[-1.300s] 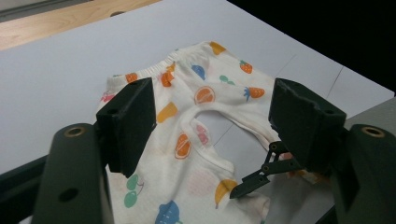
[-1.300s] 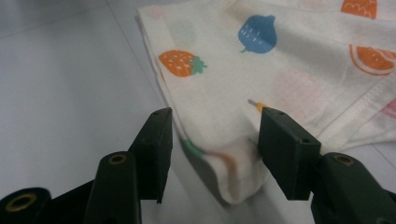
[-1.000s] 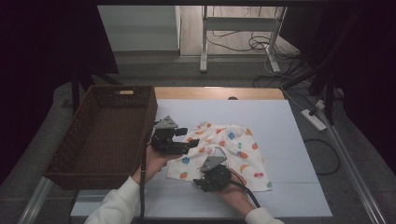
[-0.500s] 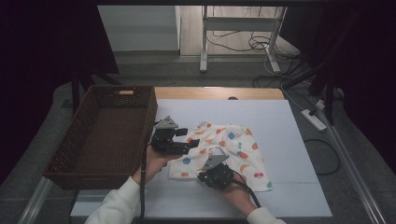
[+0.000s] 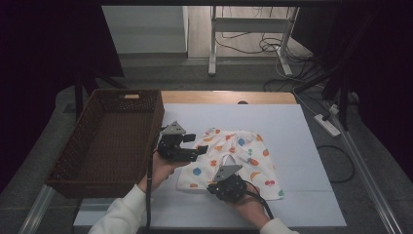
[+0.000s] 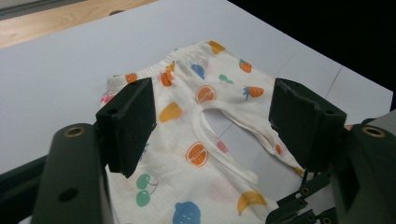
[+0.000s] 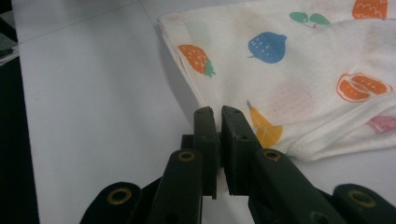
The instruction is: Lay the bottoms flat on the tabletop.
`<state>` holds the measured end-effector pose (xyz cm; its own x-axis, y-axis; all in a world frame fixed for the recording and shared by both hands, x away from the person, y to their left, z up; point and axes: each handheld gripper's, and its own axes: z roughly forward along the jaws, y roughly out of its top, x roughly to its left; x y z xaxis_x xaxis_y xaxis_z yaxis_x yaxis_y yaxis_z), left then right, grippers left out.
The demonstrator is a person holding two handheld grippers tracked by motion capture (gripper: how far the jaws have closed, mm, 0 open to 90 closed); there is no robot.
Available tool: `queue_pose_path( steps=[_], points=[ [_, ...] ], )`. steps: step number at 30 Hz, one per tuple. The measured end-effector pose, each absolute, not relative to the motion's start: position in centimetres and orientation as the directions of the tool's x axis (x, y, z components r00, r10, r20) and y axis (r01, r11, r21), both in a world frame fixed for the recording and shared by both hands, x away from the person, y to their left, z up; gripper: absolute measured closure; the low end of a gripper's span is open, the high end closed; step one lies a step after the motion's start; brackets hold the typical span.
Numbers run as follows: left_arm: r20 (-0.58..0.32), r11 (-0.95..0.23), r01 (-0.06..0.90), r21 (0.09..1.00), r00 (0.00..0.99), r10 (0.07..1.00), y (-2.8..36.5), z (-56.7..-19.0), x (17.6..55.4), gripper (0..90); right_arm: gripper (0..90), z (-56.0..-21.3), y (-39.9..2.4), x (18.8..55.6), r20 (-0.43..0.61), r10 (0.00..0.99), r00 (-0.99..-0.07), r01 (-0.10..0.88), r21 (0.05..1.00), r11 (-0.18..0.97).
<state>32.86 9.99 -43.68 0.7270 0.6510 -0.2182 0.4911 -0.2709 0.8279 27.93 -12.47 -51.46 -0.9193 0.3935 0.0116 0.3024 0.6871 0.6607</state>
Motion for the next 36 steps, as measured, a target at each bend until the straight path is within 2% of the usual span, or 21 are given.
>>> queue_pose_path(
  steps=[6,11,16,23,25,28,31,36],
  points=[
    [-0.217,-0.269,0.489,0.830,0.727,0.652,10.0,-43.6,32.8,30.9,84.6,-51.5,-12.7,27.2,0.019,0.376,-0.926,0.298,0.647,0.702],
    [-0.217,-0.268,0.489,0.830,0.727,0.652,10.0,-43.5,32.8,30.9,84.6,-51.4,-12.9,26.3,-0.017,0.347,-0.938,0.262,0.621,0.738],
    [-0.218,-0.266,0.489,0.831,0.725,0.653,10.1,-43.5,32.8,30.9,84.5,-51.3,-13.9,26.5,0.004,0.366,-0.931,0.289,0.620,0.729],
    [-0.217,-0.268,0.489,0.830,0.726,0.652,10.0,-43.6,32.8,30.8,82.8,-51.3,-13.7,26.5,-0.007,0.354,-0.935,0.272,0.627,0.730],
    [-0.217,-0.269,0.488,0.830,0.727,0.651,10.0,-43.6,32.7,30.7,78.8,-51.1,-13.7,26.5,-0.008,0.352,-0.936,0.266,0.639,0.722],
    [-0.224,-0.262,0.493,0.830,0.724,0.653,10.1,-43.6,32.7,30.7,65.3,-50.8,-13.7,26.6,-0.010,0.358,-0.934,0.260,0.668,0.697],
    [-0.230,-0.257,0.497,0.829,0.721,0.653,10.3,-43.7,32.8,30.7,56.2,-50.5,-13.6,26.7,-0.008,0.362,-0.932,0.253,0.701,0.667],
    [-0.242,-0.252,0.508,0.824,0.717,0.654,10.4,-44.0,33.0,30.7,48.8,-50.2,-13.3,26.8,-0.006,0.368,-0.930,0.248,0.728,0.639]
  ],
)
